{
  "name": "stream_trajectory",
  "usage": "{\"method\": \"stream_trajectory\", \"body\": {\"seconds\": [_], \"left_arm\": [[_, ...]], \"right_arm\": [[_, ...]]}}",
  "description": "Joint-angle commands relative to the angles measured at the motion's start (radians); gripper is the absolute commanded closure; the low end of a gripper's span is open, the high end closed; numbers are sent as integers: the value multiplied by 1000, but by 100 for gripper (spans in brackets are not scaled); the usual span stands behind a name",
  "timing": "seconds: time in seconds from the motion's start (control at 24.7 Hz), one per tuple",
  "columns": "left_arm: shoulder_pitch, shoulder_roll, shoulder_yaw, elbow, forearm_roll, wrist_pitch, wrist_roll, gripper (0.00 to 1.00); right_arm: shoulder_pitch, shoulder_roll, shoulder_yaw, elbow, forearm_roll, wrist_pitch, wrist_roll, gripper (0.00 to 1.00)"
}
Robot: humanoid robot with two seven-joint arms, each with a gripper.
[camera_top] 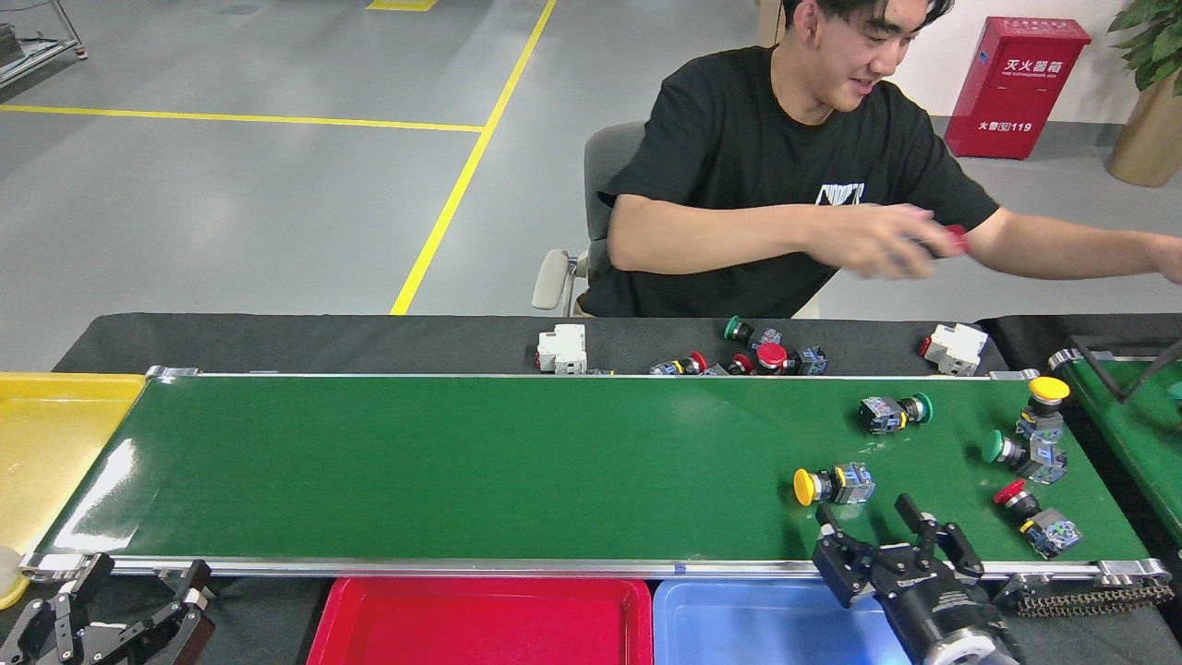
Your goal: Pick switch part from conveyor to tray
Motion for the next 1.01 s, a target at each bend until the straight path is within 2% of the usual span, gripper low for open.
{"method": "stream_trajectory", "body": {"seconds": [0.0,0.28,0.36,0.41,0.49,0.57,0.61,0.81,0.97], "left_arm": [[-12,15,7,-2,1,-1,6,0],[-20,19,5,9,1,-4,6,0],[-25,18,4,9,1,-4,6,0],[-28,19,2,10,1,-4,6,0],[-32,19,1,13,1,-4,6,0],[-32,19,1,15,1,-4,6,0],[-32,19,2,15,0,-4,6,0],[-32,19,2,15,0,-6,5,0],[-32,19,4,16,1,-6,5,0]], "right_arm": [[-36,14,2,18,4,16,0,2],[-165,95,23,183,61,18,0,3],[-187,113,31,214,76,16,0,18],[-194,112,48,220,93,15,0,41],[-197,107,62,220,105,10,0,72],[-197,109,63,218,104,6,-3,92],[-196,109,63,217,104,4,-3,97],[-188,112,71,192,104,-2,-3,99],[-127,112,86,87,104,-76,-3,99]]}}
